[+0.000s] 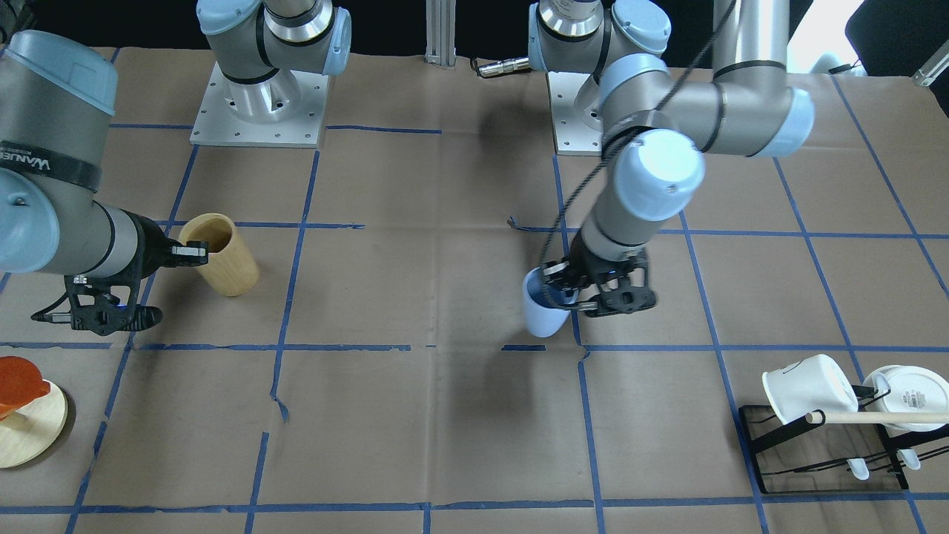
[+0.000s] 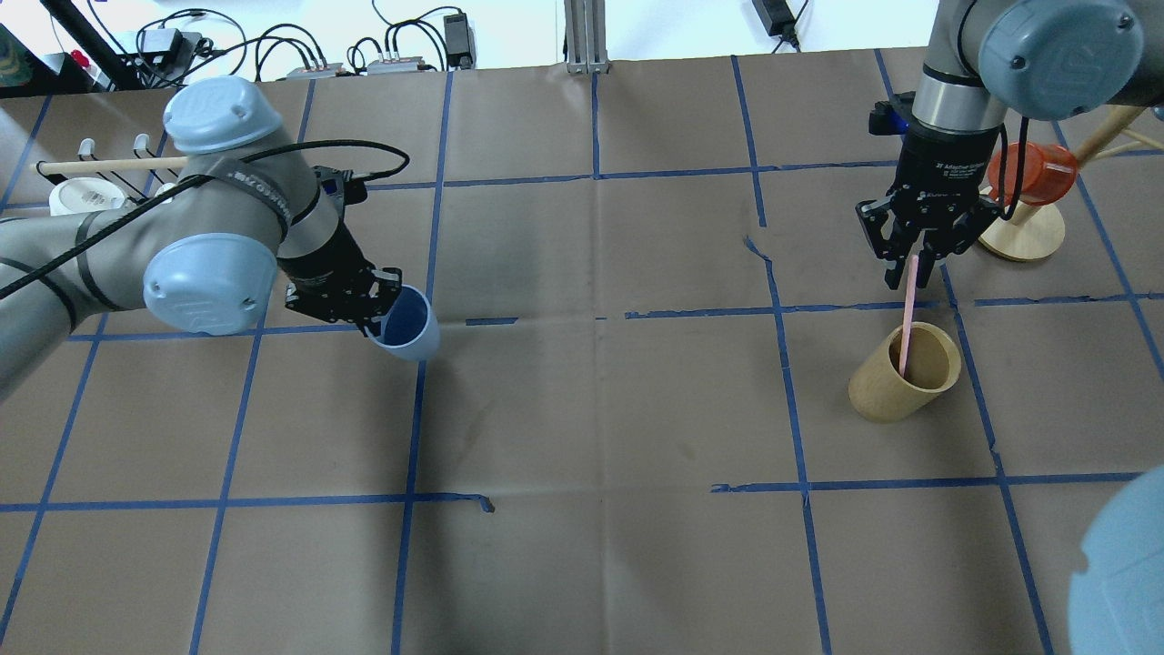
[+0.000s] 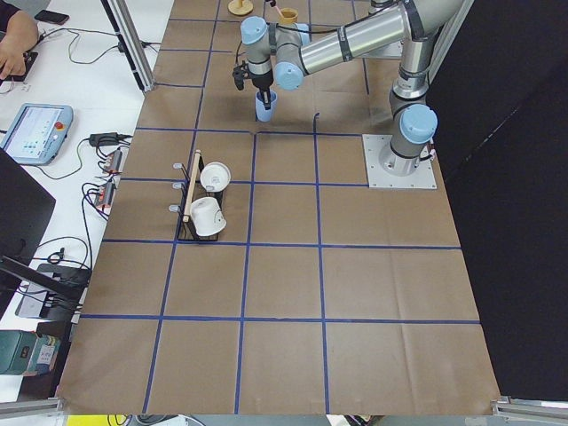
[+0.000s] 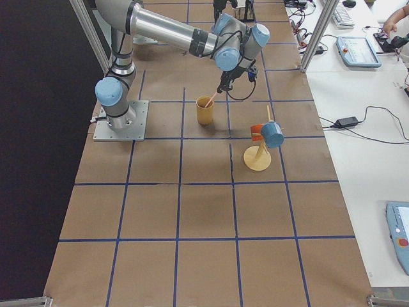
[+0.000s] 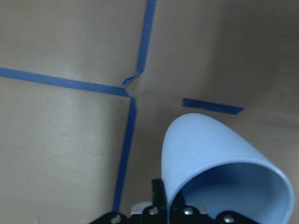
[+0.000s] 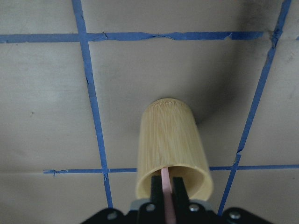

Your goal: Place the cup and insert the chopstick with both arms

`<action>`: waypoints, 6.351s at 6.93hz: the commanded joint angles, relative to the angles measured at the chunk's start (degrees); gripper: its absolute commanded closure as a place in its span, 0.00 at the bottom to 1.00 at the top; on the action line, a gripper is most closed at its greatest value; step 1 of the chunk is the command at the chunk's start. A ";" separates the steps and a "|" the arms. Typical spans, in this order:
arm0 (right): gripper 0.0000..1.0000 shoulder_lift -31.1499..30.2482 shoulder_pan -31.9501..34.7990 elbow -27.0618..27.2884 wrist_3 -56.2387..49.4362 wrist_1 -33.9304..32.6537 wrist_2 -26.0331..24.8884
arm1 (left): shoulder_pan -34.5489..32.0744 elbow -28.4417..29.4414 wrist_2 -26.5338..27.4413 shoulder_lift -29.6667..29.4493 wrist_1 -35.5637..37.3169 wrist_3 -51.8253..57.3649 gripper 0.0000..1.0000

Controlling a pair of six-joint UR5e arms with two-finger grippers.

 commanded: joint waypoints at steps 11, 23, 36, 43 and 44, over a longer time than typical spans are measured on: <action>0.95 -0.85 0.33 -24.50 0.02 17.11 3.62 | -7.97 14.91 -2.48 -4.46 -6.23 -6.45 0.00; 0.96 -3.48 24.57 -9.78 33.06 -19.68 10.21 | 3.14 17.98 3.31 15.89 -28.06 12.40 0.00; 0.40 -1.11 25.82 -4.13 35.79 -26.74 9.16 | 3.06 16.22 1.03 17.47 -27.97 12.40 0.00; 0.07 -12.24 14.60 2.34 20.02 -21.12 5.73 | 3.76 17.97 2.44 15.98 -28.40 15.21 0.00; 0.01 -15.58 12.13 6.98 18.58 -21.29 6.51 | 4.28 18.07 1.91 15.89 -28.58 14.86 0.00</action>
